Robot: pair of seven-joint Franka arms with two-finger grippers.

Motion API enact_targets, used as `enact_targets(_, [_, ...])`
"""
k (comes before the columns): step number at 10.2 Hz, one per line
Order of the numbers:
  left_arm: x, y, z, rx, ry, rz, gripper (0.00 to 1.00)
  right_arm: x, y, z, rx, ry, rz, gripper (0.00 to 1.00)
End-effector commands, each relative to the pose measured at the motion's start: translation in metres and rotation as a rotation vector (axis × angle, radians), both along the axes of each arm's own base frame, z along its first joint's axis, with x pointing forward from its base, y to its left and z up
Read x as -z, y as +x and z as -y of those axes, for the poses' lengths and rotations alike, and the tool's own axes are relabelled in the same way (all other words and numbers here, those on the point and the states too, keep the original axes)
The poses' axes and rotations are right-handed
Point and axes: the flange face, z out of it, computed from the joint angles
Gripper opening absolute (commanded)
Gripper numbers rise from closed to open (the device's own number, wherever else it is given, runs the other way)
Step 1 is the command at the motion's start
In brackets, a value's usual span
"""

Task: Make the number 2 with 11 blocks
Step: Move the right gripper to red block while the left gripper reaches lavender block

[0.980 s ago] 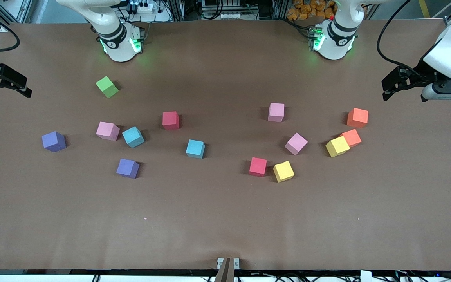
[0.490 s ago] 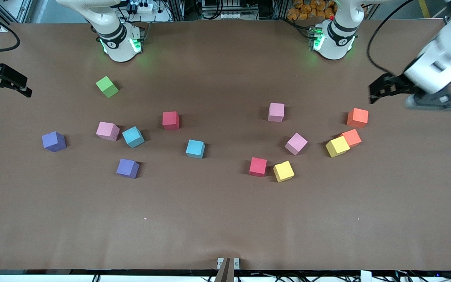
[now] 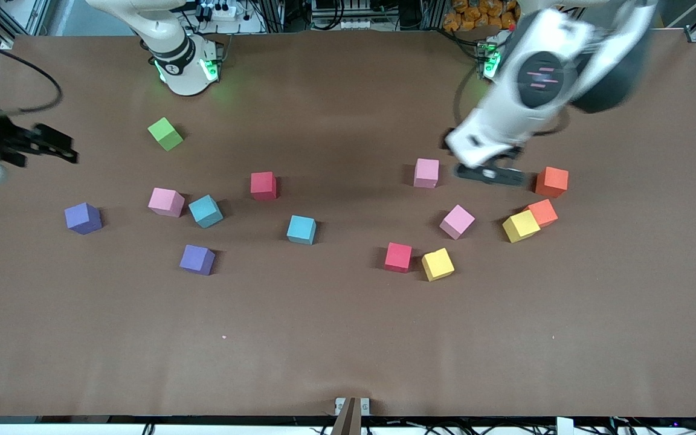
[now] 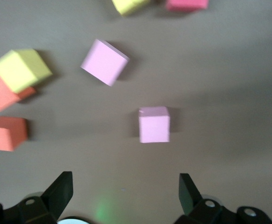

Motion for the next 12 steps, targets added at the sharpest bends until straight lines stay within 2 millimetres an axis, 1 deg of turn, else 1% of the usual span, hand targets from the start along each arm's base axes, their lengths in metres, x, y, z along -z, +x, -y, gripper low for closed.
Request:
enact_targets(1, [0.052, -0.035, 0.016, 0.006, 0.015, 0.012, 1.00, 0.064, 0.032, -0.028, -0.018, -0.005, -0.060, 1.00])
enact_targets(2, [0.070, -0.045, 0.016, 0.015, 0.019, 0.007, 1.00, 0.091, 0.037, -0.048, -0.039, 0.018, -0.087, 1.00])
enact_targets(3, [0.089, -0.052, 0.015, 0.012, 0.018, -0.003, 1.00, 0.115, 0.033, -0.077, -0.083, 0.018, -0.092, 1.00])
enact_targets(4, [0.108, -0.053, 0.017, -0.037, 0.024, -0.031, 1.00, 0.146, 0.024, -0.092, -0.105, 0.015, -0.097, 1.00])
enact_targets(5, [0.129, -0.054, 0.021, -0.079, 0.019, -0.037, 1.00, 0.168, 0.014, -0.112, -0.140, 0.012, -0.096, 1.00])
enact_targets(6, [0.150, -0.056, 0.020, -0.096, -0.003, -0.030, 1.00, 0.182, 0.004, -0.132, -0.175, 0.007, -0.102, 1.00])
enact_targets(7, [0.167, -0.062, 0.020, -0.098, -0.014, -0.029, 1.00, 0.192, -0.003, -0.147, -0.202, 0.003, -0.115, 1.00])
enact_targets(8, [0.177, -0.065, 0.021, -0.096, -0.020, -0.032, 1.00, 0.204, -0.011, -0.155, -0.220, -0.003, -0.127, 1.00])
enact_targets(9, [0.183, -0.064, 0.019, -0.094, -0.014, -0.038, 1.00, 0.221, -0.022, -0.159, -0.242, -0.006, -0.142, 1.00])
enact_targets(10, [0.190, -0.063, 0.015, -0.086, -0.002, -0.042, 1.00, 0.237, -0.039, -0.173, -0.272, -0.008, -0.133, 1.00])
enact_targets(11, [0.195, -0.060, 0.010, -0.086, 0.009, -0.045, 1.00, 0.258, -0.057, -0.183, -0.286, -0.009, -0.104, 1.00])
enact_targets(12, [0.202, -0.055, 0.003, -0.083, 0.026, -0.042, 1.00, 0.271, -0.064, -0.181, -0.280, -0.007, -0.096, 1.00])
